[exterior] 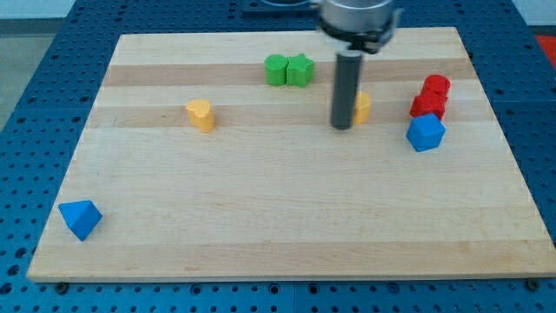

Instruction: Push the yellow hexagon into the red star

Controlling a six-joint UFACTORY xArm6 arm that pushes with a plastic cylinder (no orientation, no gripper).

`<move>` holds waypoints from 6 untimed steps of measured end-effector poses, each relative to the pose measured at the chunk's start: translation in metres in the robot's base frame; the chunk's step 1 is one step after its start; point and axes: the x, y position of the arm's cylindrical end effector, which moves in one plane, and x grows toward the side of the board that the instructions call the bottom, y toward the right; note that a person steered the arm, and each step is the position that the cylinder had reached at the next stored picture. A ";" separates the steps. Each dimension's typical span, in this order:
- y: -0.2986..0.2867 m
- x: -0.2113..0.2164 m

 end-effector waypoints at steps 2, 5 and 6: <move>-0.092 0.000; -0.009 -0.036; 0.034 -0.036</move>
